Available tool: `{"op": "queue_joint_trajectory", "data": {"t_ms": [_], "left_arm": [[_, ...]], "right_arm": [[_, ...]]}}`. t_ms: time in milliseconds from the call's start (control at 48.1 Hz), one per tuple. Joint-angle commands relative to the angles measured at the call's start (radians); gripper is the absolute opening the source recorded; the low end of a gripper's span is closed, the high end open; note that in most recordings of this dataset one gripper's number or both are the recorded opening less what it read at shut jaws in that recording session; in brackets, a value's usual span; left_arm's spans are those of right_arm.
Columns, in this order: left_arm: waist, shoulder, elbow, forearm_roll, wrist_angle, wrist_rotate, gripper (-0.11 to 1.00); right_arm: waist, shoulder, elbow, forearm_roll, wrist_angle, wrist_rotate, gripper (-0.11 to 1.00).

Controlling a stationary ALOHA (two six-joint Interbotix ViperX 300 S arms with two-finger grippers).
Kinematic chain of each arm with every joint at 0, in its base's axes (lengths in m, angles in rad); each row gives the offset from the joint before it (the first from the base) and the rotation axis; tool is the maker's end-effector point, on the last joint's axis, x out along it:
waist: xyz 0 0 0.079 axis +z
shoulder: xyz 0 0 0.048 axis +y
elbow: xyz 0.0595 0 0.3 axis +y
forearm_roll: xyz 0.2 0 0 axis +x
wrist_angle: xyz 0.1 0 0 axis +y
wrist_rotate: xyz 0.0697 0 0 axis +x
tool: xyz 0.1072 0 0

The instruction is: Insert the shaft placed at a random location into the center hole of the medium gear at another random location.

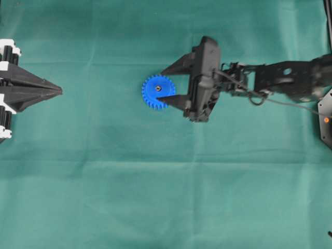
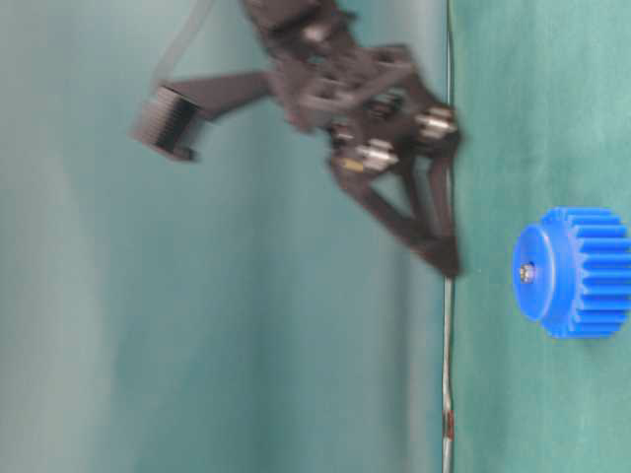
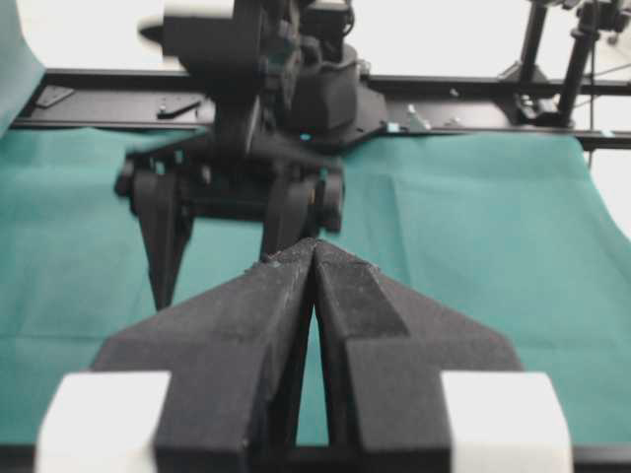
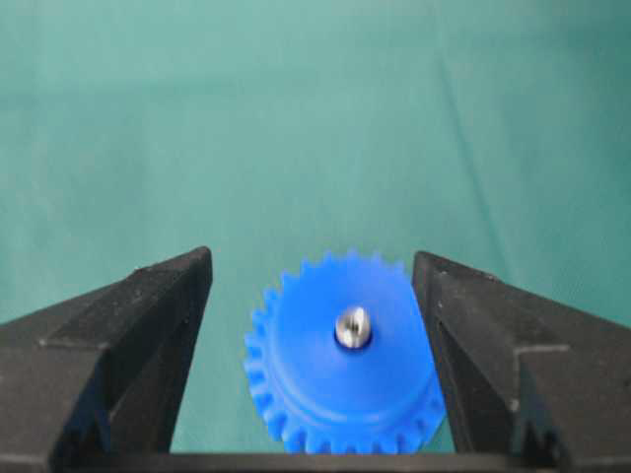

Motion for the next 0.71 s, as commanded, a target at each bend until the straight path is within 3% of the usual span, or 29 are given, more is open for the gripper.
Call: {"op": "queue_joint_trajectory", "data": {"t_ms": [0,353,686], "left_arm": [[-0.002,0.008,-0.023,0.003,-0.005,0.000,0.00],[-0.002,0.008,-0.023,0.003,-0.005,0.000,0.00],[-0.002,0.005,-0.023,0.003,-0.005,0.000,0.00]], "right_arm": [[0.000,-0.100,-0.005,-0.015,0.020,-0.015,0.83],[0.002,-0.316,0.038,-0.040,0.080,-0.017,0.83],[0.000,-0.528,0.160,-0.040,0.107,-0.011,0.83]]}}
